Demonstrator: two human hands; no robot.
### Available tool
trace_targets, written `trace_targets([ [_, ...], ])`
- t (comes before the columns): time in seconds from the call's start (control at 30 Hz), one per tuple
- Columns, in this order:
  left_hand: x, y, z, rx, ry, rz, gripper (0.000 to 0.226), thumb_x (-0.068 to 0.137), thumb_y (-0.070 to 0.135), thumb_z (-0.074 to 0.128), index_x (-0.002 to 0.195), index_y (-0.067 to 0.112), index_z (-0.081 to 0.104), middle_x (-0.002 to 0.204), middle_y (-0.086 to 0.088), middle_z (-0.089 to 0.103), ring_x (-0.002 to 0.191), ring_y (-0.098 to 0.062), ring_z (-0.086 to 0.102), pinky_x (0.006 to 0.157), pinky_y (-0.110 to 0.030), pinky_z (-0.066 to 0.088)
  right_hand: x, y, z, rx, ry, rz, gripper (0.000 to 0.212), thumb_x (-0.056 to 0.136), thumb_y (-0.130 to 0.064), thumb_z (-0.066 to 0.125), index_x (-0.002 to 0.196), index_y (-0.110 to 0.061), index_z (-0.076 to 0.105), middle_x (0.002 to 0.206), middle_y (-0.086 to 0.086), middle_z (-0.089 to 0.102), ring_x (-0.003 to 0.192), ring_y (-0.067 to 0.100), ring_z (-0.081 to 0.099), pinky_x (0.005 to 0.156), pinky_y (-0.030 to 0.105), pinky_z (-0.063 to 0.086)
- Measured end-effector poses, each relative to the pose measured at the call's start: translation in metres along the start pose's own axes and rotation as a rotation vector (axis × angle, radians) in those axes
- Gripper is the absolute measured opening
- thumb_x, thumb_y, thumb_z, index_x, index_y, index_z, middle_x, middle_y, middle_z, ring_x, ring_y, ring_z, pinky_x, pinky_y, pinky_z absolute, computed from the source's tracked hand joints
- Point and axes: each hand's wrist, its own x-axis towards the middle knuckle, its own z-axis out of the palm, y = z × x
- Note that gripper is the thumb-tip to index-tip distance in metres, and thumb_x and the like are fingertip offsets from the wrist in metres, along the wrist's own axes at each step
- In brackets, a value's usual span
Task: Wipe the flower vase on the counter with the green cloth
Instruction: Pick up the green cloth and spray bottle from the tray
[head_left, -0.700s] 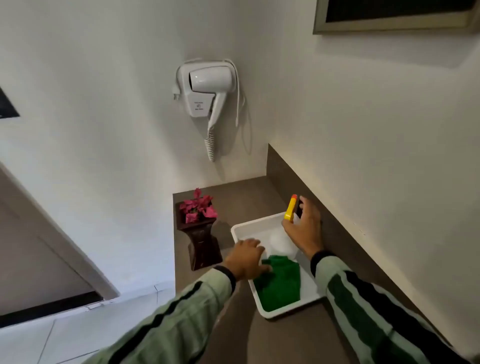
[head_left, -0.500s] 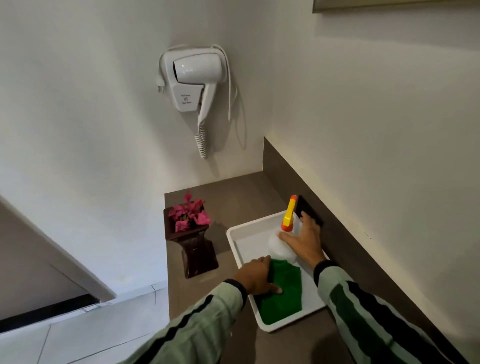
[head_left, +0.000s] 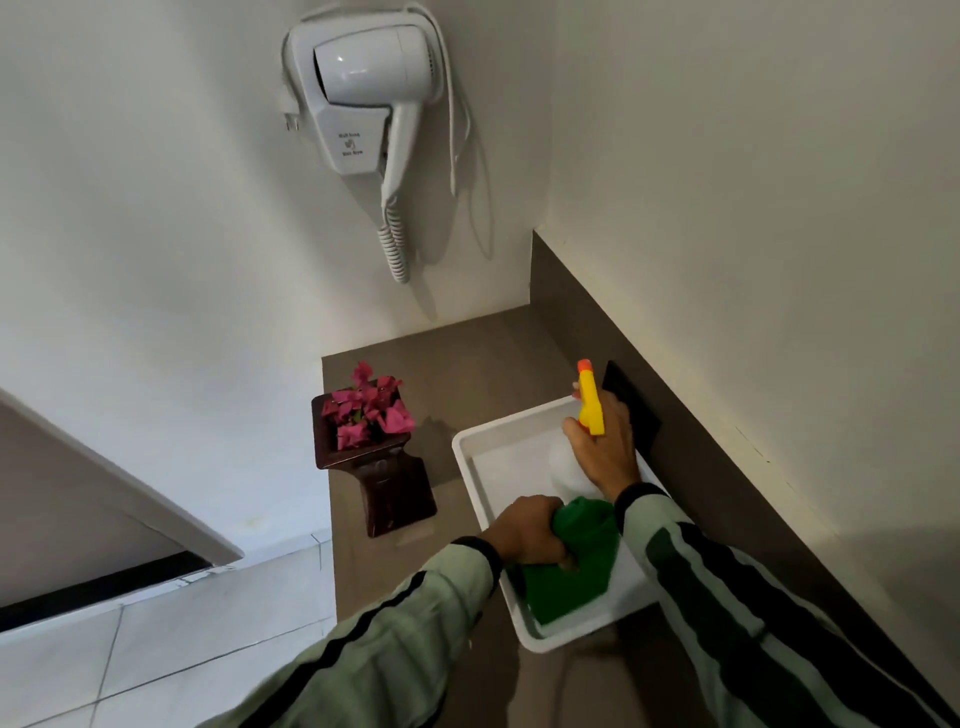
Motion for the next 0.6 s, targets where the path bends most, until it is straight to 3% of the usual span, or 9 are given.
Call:
trace_targets([
  [0.1,-0.02,0.001,-0.018,-0.124,0.068,0.016,0.055,0.07,0.017,0.082,0.118,0.012,0.056,0.124,-0.013,0.065,0.112,-0.03,0.061,0.091,-0.036,0.053,-0.007,-0.022,-0.012,0.042,0.035,-0.084,0.026,0.078,0.003,0.061,0.104,0.002,0.062,0.092,0.019,0.063,0.086,0.034,0.058,0.074,0.042,0.05],
  [0.2,-0.053,0.0,-0.04,-0.309,0.199,0.017,0.061,0.071,0.015,0.083,0.124,0.014,0.052,0.123,-0.01,0.065,0.111,-0.027,0.063,0.094,-0.038,0.054,-0.011,-0.052,-0.022,0.042,-0.01,-0.131,0.025,0.073,0.001,0.056,0.095,-0.006,0.064,0.078,0.013,0.061,0.071,0.033,0.054,0.065,0.041,0.046],
  [0.37,-0.119,-0.025,-0.077,-0.532,0.344,0.036,0.044,0.073,0.013,0.082,0.114,0.012,0.066,0.114,-0.01,0.073,0.1,-0.026,0.071,0.092,-0.043,0.057,-0.026,-0.075,-0.03,-0.016,-0.158,-0.19,0.029,0.072,0.009,0.055,0.095,-0.004,0.065,0.086,0.028,0.066,0.076,0.044,0.058,0.07,0.05,0.051],
  [0.5,-0.173,-0.066,-0.099,-0.657,0.444,-0.006,0.034,0.075,0.01,0.076,0.108,0.012,0.069,0.106,-0.006,0.077,0.096,-0.024,0.073,0.088,-0.04,0.059,-0.045,-0.085,-0.02,-0.114,-0.295,-0.26,0.018,0.073,0.007,0.053,0.078,-0.007,0.062,0.064,0.01,0.058,0.065,0.036,0.053,0.06,0.042,0.044],
  [0.6,-0.214,-0.104,-0.11,-0.701,0.6,-0.092,0.028,0.072,0.008,0.079,0.098,0.015,0.072,0.101,-0.008,0.078,0.088,-0.023,0.075,0.086,-0.043,0.06,-0.059,-0.102,-0.005,-0.224,-0.454,-0.303,0.019,0.072,0.003,0.049,0.085,0.001,0.063,0.076,0.021,0.067,0.073,0.041,0.059,0.064,0.046,0.051],
])
